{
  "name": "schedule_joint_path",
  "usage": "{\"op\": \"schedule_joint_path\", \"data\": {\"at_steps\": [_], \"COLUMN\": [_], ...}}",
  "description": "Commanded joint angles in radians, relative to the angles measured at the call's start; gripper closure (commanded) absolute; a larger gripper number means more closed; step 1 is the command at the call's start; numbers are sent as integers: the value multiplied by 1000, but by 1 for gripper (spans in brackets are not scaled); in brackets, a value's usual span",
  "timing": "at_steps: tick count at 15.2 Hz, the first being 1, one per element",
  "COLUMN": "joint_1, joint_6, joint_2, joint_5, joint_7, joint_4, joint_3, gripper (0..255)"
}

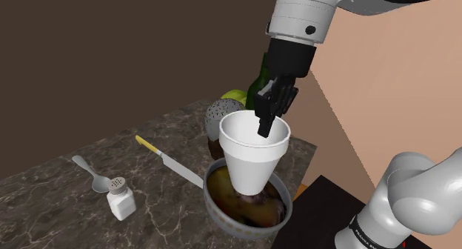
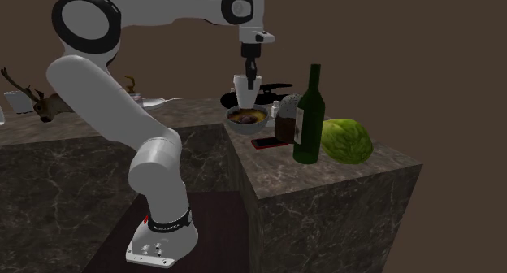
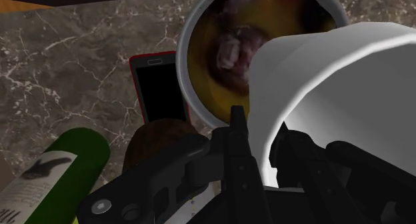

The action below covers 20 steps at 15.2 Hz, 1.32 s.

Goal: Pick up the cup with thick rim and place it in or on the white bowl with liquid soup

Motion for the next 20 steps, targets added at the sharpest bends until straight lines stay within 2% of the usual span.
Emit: {"op": "schedule_joint_path", "data": {"at_steps": [1,3,11,12,17,20], "joint_1": [2,5,5,5,5,-4], "joint_6": [25,50,52,51,52,-43], "joint_2": [-8,-15,-15,-16,-15,6], "joint_5": [5,9,9,9,9,-8], "joint_7": [-6,-11,-11,-11,-11,-1], "joint_4": [-33,-64,-67,-66,-67,47], "joint_3": [2,6,6,6,6,-14], "gripper": [255,255,255,0,0,0]}}
